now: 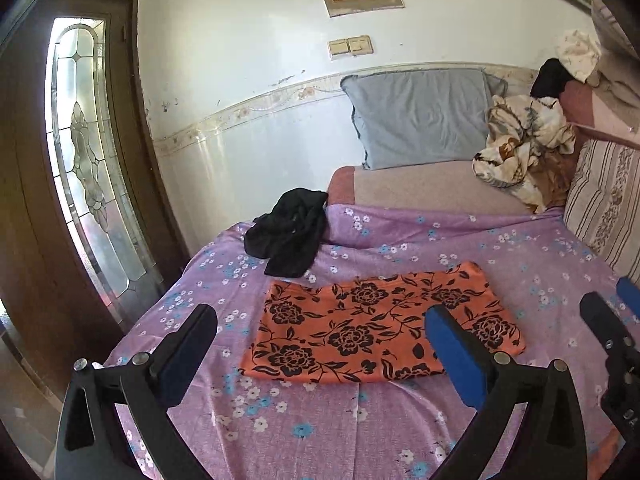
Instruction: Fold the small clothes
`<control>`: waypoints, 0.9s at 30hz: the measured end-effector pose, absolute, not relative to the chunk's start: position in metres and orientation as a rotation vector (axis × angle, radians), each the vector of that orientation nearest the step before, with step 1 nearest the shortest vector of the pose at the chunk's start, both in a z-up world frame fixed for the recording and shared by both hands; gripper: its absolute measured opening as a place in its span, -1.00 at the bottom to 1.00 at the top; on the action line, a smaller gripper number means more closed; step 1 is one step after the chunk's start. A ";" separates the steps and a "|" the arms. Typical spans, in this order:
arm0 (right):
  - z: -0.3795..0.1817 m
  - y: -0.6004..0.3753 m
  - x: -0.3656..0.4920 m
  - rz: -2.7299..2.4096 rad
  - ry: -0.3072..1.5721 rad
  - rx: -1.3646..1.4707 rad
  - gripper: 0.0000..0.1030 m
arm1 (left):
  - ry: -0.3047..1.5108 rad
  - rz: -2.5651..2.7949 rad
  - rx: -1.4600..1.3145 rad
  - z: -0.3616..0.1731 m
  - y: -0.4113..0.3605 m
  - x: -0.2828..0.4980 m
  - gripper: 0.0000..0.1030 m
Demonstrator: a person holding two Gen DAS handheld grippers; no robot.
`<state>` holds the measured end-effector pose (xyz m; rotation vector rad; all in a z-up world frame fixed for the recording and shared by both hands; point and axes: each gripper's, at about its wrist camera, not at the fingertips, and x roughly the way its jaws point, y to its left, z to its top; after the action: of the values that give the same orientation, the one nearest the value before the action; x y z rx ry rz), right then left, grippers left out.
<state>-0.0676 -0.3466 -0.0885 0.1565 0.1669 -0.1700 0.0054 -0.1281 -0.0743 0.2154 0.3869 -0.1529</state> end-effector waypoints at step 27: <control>-0.085 -0.306 -0.080 -0.242 0.311 0.182 0.68 | 0.435 -0.110 0.156 -0.066 -0.081 -0.014 1.00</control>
<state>-0.0799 -0.3063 -0.0852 0.1818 0.3108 -0.2419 -0.0136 -0.0807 -0.0656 0.1559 0.4351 -0.1098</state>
